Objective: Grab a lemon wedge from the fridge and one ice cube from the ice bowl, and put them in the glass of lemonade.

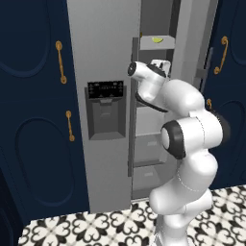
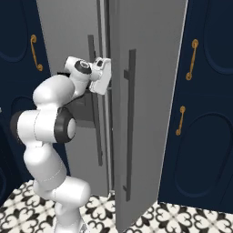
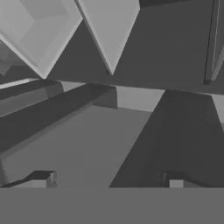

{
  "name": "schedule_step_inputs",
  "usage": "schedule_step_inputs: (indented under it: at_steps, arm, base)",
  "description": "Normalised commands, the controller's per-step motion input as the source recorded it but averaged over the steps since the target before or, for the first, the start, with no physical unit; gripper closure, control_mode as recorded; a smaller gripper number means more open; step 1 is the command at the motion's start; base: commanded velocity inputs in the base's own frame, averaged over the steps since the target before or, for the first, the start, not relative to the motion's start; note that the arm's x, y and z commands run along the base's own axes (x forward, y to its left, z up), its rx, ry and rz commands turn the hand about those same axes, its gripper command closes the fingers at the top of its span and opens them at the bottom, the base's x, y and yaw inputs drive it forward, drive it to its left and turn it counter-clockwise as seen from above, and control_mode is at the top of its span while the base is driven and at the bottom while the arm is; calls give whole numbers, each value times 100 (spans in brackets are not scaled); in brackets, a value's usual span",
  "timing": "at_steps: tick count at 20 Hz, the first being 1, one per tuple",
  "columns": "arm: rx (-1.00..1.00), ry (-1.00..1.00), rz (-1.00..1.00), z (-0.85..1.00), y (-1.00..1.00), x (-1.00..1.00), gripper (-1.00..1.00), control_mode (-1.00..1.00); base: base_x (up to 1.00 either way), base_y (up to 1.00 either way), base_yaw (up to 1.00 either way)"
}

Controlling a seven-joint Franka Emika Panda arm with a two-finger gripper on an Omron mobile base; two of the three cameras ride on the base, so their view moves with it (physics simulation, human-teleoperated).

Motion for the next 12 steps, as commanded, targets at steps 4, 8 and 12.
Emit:
schedule_step_inputs:
  at_steps: [4,8,12]
  arm:
    - [0,1,-4,0,-93,-57,-100,-100]
    - [0,3,-4,0,-87,-42,-100,-100]
    - [0,1,-1,0,-93,-32,-100,-100]
  base:
    - [0,0,0]
    - [0,0,0]
    - [0,0,0]
